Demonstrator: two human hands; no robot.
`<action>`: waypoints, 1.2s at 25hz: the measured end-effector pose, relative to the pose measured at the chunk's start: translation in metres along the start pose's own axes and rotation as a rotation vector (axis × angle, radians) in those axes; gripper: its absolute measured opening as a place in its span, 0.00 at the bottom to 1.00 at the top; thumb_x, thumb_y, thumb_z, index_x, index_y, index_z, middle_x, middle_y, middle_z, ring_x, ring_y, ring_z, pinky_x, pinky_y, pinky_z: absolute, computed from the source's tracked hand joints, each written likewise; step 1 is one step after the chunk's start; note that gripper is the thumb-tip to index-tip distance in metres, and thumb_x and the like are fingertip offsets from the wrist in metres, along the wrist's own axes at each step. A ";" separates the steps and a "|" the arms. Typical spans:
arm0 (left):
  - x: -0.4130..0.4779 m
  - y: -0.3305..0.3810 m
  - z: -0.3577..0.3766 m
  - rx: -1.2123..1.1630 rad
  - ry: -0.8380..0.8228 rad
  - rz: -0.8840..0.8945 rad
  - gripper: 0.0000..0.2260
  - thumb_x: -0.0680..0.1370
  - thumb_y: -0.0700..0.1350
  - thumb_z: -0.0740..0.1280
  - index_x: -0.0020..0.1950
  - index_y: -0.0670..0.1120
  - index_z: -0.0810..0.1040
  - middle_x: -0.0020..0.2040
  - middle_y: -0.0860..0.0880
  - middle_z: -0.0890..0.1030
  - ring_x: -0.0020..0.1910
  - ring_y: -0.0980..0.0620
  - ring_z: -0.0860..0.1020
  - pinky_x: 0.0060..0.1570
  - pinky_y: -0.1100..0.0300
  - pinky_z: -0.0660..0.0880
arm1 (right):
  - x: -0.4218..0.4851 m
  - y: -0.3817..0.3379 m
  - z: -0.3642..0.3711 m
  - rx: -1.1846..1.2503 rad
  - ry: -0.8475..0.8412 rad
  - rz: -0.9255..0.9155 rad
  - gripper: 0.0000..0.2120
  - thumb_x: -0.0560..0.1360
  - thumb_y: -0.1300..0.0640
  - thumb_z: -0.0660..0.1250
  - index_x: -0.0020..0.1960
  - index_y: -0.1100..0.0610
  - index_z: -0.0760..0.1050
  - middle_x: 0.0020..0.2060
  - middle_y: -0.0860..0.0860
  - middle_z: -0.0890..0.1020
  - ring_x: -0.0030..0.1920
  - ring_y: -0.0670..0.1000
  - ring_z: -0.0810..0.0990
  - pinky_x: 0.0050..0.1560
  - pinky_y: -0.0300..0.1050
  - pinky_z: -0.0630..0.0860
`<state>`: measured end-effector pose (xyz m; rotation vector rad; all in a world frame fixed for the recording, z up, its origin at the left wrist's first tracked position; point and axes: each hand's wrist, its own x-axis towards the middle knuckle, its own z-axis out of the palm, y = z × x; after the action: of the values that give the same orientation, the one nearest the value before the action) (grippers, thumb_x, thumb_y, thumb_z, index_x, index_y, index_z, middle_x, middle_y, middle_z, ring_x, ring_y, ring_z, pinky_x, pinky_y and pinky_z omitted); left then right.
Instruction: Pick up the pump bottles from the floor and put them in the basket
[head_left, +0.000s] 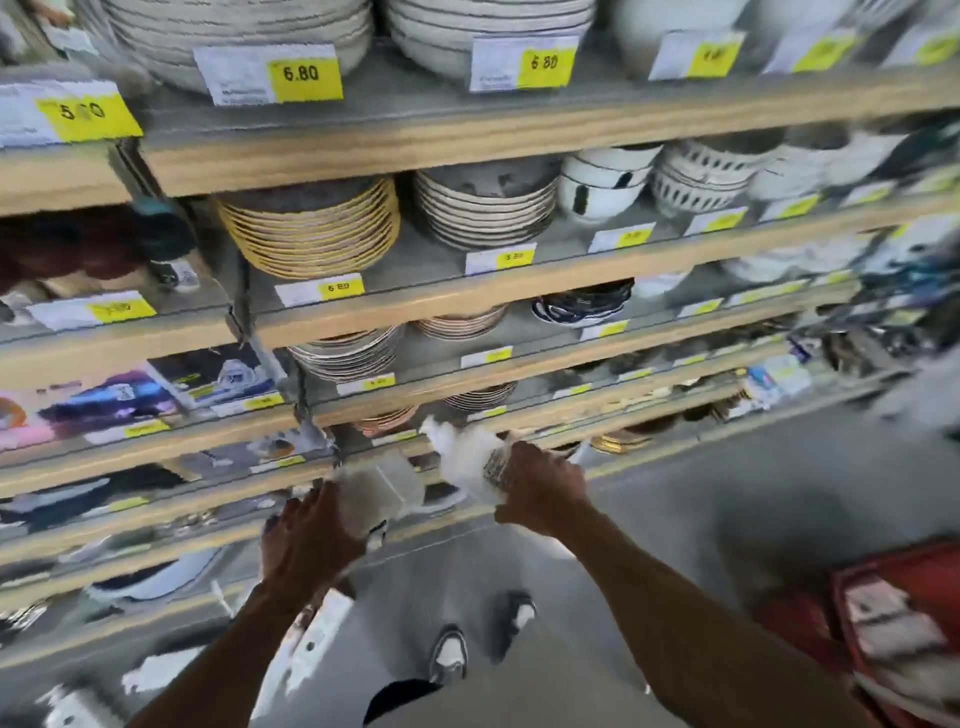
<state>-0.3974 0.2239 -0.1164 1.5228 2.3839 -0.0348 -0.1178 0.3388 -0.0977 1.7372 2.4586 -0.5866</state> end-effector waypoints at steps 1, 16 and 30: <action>0.005 0.013 -0.002 0.017 -0.017 0.030 0.30 0.64 0.61 0.72 0.63 0.53 0.73 0.57 0.50 0.81 0.57 0.44 0.79 0.52 0.51 0.75 | -0.009 0.012 -0.002 0.008 0.020 0.051 0.43 0.62 0.37 0.77 0.70 0.53 0.65 0.60 0.53 0.81 0.58 0.60 0.81 0.57 0.53 0.77; 0.010 0.322 0.030 0.196 -0.072 0.688 0.37 0.63 0.63 0.75 0.68 0.51 0.69 0.61 0.50 0.80 0.57 0.46 0.78 0.49 0.55 0.74 | -0.165 0.260 -0.055 0.222 0.225 0.751 0.30 0.61 0.35 0.75 0.55 0.50 0.68 0.56 0.49 0.80 0.55 0.59 0.81 0.49 0.49 0.72; 0.012 0.571 0.100 0.282 -0.254 1.052 0.41 0.58 0.59 0.77 0.68 0.52 0.69 0.60 0.49 0.81 0.58 0.44 0.78 0.52 0.54 0.76 | -0.239 0.424 -0.053 0.347 0.289 1.148 0.39 0.61 0.37 0.75 0.66 0.50 0.67 0.61 0.49 0.80 0.58 0.59 0.81 0.52 0.49 0.74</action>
<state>0.1303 0.4637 -0.1317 2.5192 1.1950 -0.3079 0.3664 0.2650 -0.0941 3.0367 1.0597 -0.6220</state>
